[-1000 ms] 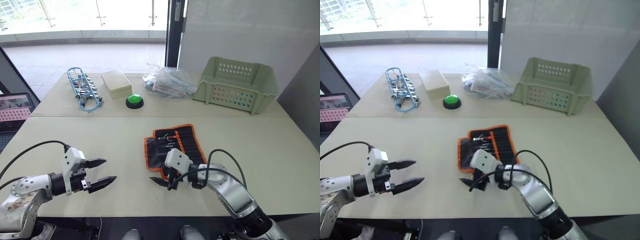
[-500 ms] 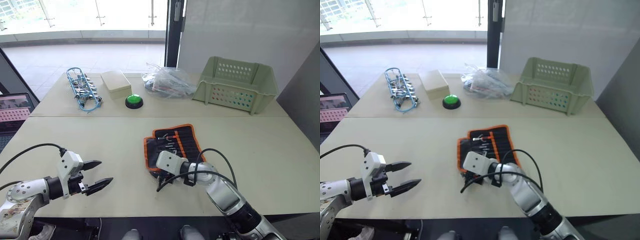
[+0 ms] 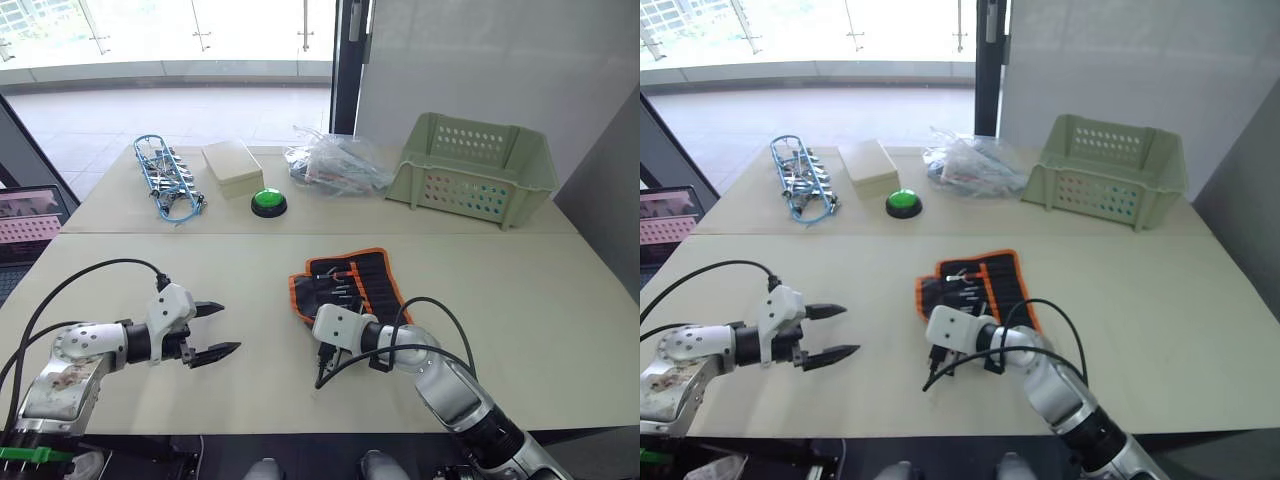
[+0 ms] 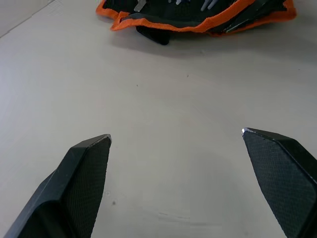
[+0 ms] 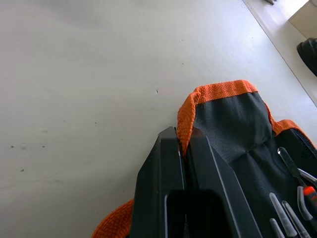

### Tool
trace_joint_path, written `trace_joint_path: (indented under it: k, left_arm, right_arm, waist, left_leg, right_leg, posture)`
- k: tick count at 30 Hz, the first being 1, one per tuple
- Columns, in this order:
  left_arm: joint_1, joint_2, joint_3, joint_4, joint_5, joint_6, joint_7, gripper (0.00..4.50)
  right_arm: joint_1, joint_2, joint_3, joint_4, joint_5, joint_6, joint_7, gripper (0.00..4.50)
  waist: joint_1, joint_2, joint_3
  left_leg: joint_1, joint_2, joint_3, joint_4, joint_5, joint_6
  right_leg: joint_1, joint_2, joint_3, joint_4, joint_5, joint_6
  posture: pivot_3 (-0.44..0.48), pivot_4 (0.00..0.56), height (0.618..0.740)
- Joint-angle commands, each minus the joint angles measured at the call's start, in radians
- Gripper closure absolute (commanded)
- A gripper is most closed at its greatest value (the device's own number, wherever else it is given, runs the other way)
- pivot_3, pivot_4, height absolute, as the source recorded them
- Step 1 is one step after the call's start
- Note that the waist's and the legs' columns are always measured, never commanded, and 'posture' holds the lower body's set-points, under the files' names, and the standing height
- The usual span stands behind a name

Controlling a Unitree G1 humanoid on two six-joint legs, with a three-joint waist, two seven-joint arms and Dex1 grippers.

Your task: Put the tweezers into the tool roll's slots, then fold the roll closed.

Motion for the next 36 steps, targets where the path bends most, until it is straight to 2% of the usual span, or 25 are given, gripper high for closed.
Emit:
trace_joint_path:
  k: [1,6,12,19,24,27,36]
  left_arm:
    - [-0.07,-0.023,-0.063,0.06,0.044,-0.087,-0.033,0.0]
    - [-0.21,-0.078,-0.199,0.211,0.176,-0.251,-0.048,0.0]
    - [-0.384,-0.189,-0.288,0.371,0.279,-0.348,0.001,0.0]
    - [-0.555,-0.26,-0.327,0.59,0.362,-0.499,0.038,0.0]
    - [-0.622,-0.287,-0.346,0.701,0.389,-0.585,0.027,0.0]
    - [-0.636,-0.302,-0.355,0.727,0.385,-0.617,-0.01,0.85]
    - [-0.675,-0.31,-0.361,0.786,0.412,-0.736,-0.006,3.86]
  right_arm:
    - [0.014,-0.037,-0.048,-0.062,0.037,-0.06,0.041,4.47]
    - [0.057,-0.101,-0.081,-0.095,0.076,-0.113,0.098,4.47]
    - [0.096,-0.122,-0.108,-0.116,0.089,-0.131,0.12,4.47]
    - [0.106,-0.115,-0.114,-0.132,0.084,-0.112,0.108,4.47]
    - [0.109,-0.109,-0.116,-0.145,0.08,-0.093,0.1,4.47]
    - [0.11,-0.107,-0.118,-0.153,0.077,-0.081,0.098,4.5]
    - [0.102,-0.116,-0.124,-0.159,0.059,-0.052,0.099,4.5]
  waist:
    - [-0.001,0.0,0.0]
    - [0.002,0.0,0.0]
    - [0.005,0.0,0.0]
    - [0.002,0.0,0.0]
    - [0.001,0.0,0.0]
    - [0.001,0.0,0.0]
    - [0.001,0.0,0.0]
  left_leg:
    - [0.0,0.0,0.0,0.0,0.0,0.0]
    - [0.0,0.0,0.0,0.0,0.0,0.0]
    - [-0.001,0.0,0.0,0.003,0.0,0.0]
    - [-0.003,-0.001,0.0,0.009,0.0,0.001]
    - [-0.004,-0.001,0.0,0.01,0.0,0.001]
    - [-0.004,-0.001,0.0,0.01,0.0,0.001]
    - [-0.005,-0.001,-0.001,0.011,0.0,0.001]
  right_leg:
    - [0.0,0.0,0.0,0.0,0.0,0.0]
    - [0.0,0.0,0.0,0.0,0.0,0.0]
    - [0.001,0.0,0.0,0.001,0.0,0.0]
    - [0.001,0.001,0.0,0.002,0.0,0.0]
    - [0.001,0.001,0.0,0.002,0.0,0.0]
    - [0.001,0.001,0.0,0.002,0.0,0.0]
    - [0.001,0.001,0.0,0.002,0.0,0.0]
  posture:
    - [0.0,0.15,0.74]
    - [0.0,0.15,0.74]
    - [0.0,0.15,0.74]
    - [0.0,0.15,0.74]
    - [0.0,0.15,0.74]
    - [0.0,0.15,0.74]
    - [0.0,0.15,0.74]
